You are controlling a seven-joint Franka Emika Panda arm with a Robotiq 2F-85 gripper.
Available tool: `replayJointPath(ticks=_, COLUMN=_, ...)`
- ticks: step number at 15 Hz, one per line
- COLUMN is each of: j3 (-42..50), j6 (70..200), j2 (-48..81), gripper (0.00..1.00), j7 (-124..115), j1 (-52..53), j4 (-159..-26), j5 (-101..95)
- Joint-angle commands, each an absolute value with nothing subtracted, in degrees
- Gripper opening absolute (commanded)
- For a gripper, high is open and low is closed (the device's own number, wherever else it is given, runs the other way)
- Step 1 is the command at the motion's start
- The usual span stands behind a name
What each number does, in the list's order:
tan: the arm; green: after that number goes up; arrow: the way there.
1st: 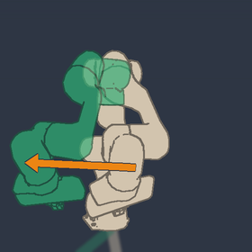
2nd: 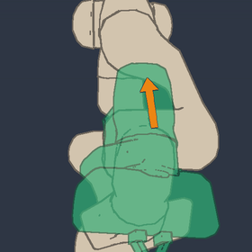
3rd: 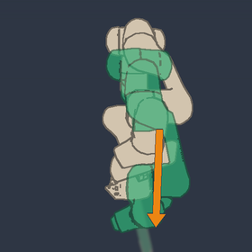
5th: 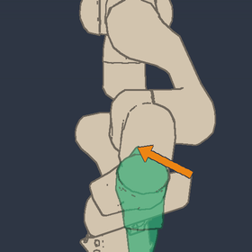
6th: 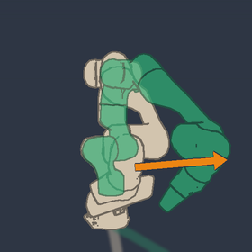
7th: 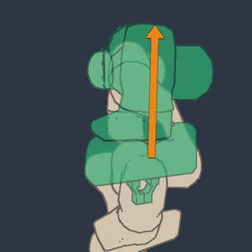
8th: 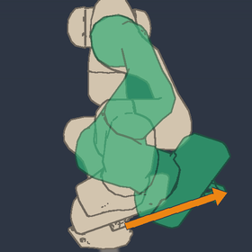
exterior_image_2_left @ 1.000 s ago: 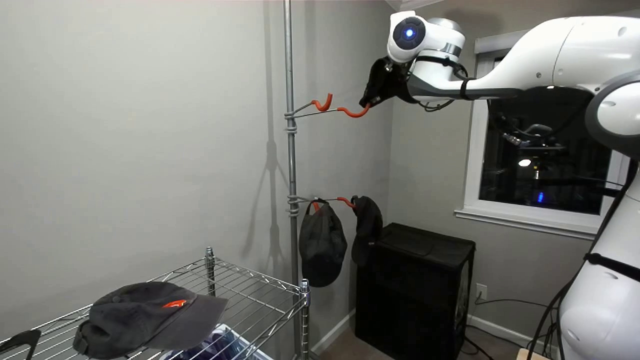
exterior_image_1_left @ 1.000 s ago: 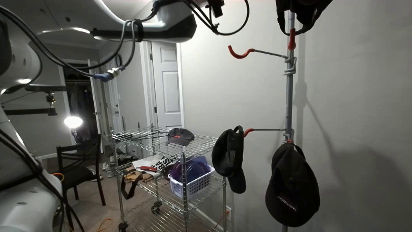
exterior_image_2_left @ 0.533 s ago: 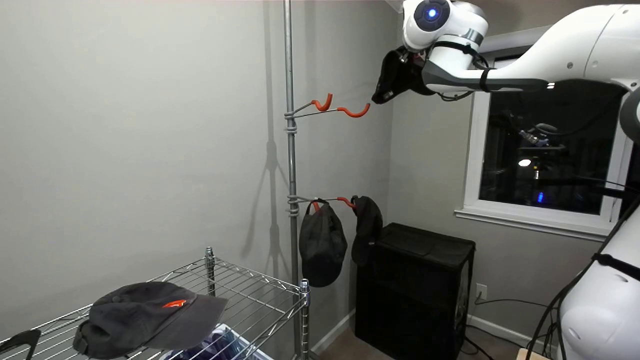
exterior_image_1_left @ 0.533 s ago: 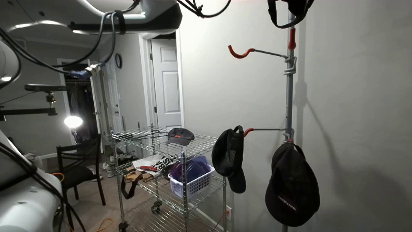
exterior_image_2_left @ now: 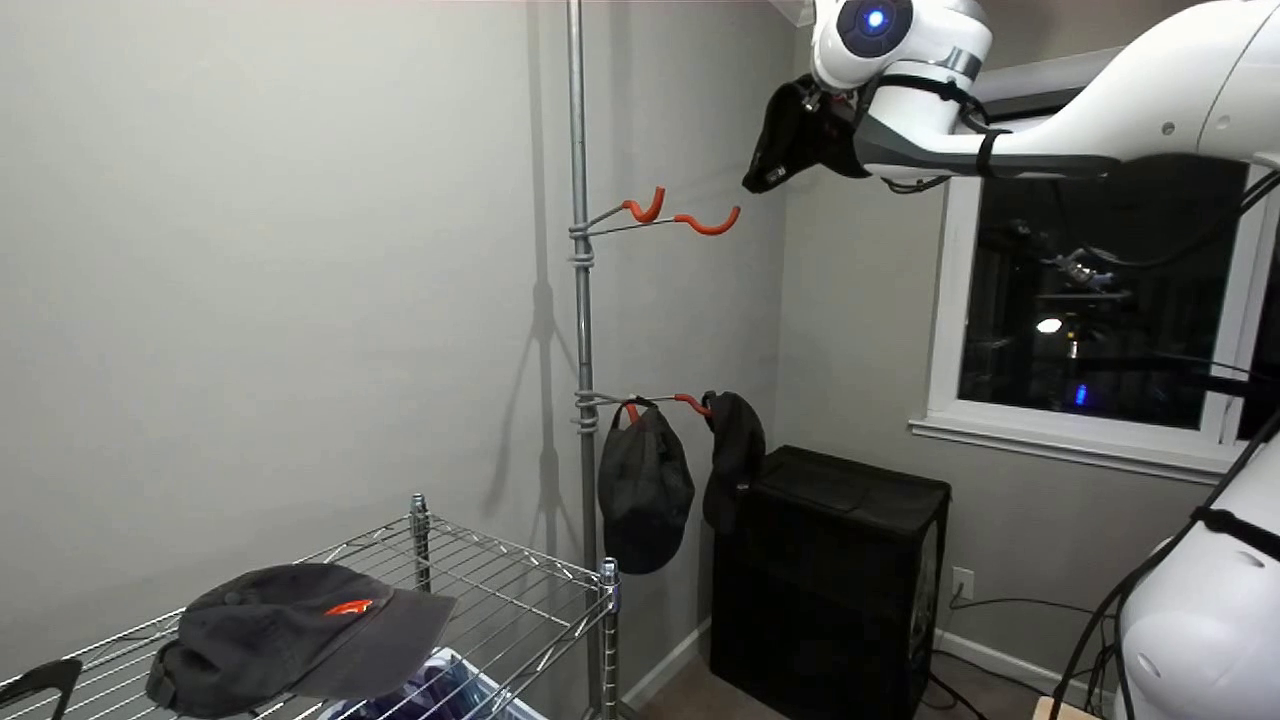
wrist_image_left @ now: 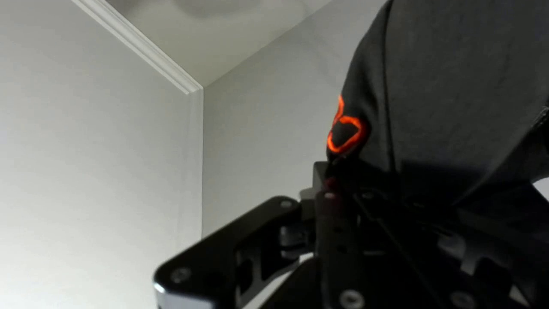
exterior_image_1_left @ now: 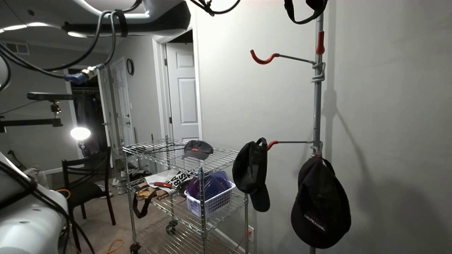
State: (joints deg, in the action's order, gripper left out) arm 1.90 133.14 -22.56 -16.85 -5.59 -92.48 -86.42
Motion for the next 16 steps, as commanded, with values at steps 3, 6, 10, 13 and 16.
replayJointPath(ticks=3, j3=2.0, j6=132.2, j2=-18.9, gripper=0.02, j7=-23.2, j1=-6.0, j4=-92.1, j5=-90.4)
replayJointPath(ticks=6, j3=2.3, j6=133.6, j2=-17.6, gripper=0.02, j7=-32.5, j1=-5.9, j4=-91.4, j5=-94.5)
replayJointPath(ticks=10, j3=2.8, j6=133.5, j2=-17.8, gripper=0.02, j7=-39.2, j1=-5.3, j4=-91.3, j5=-96.3)
replayJointPath(ticks=13, j3=3.0, j6=133.5, j2=-17.9, gripper=0.02, j7=-42.2, j1=-5.4, j4=-91.1, j5=-98.0)
replayJointPath(ticks=16, j3=3.1, j6=133.0, j2=-17.5, gripper=0.02, j7=-42.9, j1=-5.5, j4=-91.5, j5=-99.7)
